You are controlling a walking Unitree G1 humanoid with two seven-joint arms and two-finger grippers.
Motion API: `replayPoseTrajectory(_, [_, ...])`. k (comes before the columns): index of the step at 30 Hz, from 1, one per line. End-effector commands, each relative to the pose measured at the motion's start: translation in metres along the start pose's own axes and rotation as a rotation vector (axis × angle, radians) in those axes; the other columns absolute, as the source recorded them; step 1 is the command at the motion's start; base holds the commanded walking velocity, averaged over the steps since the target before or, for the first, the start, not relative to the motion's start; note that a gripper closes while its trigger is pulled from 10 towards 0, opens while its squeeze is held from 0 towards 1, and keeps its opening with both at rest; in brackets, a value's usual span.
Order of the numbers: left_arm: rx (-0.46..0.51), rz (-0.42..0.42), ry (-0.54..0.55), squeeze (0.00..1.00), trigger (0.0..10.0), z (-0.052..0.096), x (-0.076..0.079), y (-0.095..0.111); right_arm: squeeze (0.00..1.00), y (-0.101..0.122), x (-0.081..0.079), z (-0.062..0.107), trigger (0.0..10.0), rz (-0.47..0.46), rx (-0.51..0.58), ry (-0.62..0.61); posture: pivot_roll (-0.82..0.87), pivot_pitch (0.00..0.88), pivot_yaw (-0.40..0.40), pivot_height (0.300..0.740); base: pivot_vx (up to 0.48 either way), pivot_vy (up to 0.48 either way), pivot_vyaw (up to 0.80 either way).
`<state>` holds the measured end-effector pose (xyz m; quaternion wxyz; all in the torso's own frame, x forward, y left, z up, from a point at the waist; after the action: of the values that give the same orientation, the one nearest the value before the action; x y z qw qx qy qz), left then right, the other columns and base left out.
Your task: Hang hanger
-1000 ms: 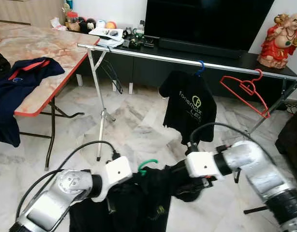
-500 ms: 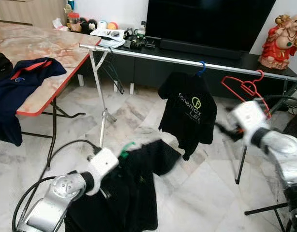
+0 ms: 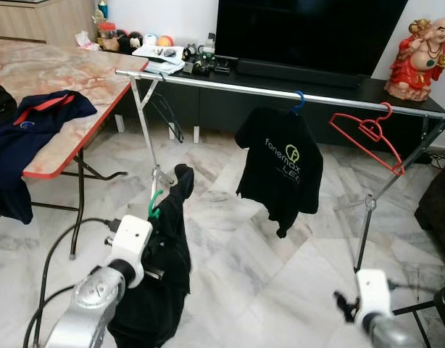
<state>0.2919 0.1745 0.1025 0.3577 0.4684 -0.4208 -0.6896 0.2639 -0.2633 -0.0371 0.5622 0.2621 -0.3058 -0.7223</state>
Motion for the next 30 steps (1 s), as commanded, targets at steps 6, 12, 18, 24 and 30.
replayPoseTrajectory(6, [-0.03, 0.031, 0.071, 0.0, 10.0, 0.012, -0.002, -0.024, 0.0, -0.11, 0.007, 0.026, 10.0, -0.079, -0.263, -0.196, 0.1, 0.0, -0.055, 0.74, 0.0, 0.0, 0.0])
replayPoseTrajectory(12, [-0.047, 0.025, 0.083, 0.0, 10.0, 0.014, 0.0, -0.03, 0.0, -0.124, -0.026, 0.027, 10.0, -0.094, -0.297, -0.087, 0.09, 0.0, -0.051, 0.74, 0.236, 0.0, 0.0])
replayPoseTrajectory(18, [-0.048, 0.023, 0.075, 0.0, 10.0, 0.015, 0.001, -0.031, 0.0, -0.123, -0.03, 0.026, 10.0, -0.079, -0.293, -0.062, 0.09, 0.0, -0.043, 0.74, 0.353, 0.0, 0.0])
replayPoseTrajectory(24, [-0.047, 0.012, 0.067, 0.0, 10.0, 0.014, 0.0, -0.033, 0.0, -0.123, -0.033, 0.026, 10.0, -0.077, -0.286, -0.054, 0.1, 0.0, -0.037, 0.74, 0.48, 0.0, 0.0])
replayPoseTrajectory(30, [-0.041, 0.005, 0.064, 0.0, 10.0, 0.011, -0.001, -0.029, 0.0, -0.12, -0.035, 0.024, 10.0, -0.073, -0.286, -0.04, 0.11, 0.0, -0.046, 0.74, 0.48, 0.0, 0.0])
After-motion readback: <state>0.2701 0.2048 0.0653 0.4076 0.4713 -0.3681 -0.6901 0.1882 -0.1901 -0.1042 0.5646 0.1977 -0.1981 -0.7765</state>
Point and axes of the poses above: a point about 5 cm out from each wrist's last joint towards the gripper, its own z axis pointing back from the gripper into the wrist, its own y axis along the axis of the wrist's last joint, x = y × z, the point moved 2 cm from there along -z, pointing out of the wrist towards the gripper, and after that the axes turned 12 degrees about -z, right-handed, at the moved point
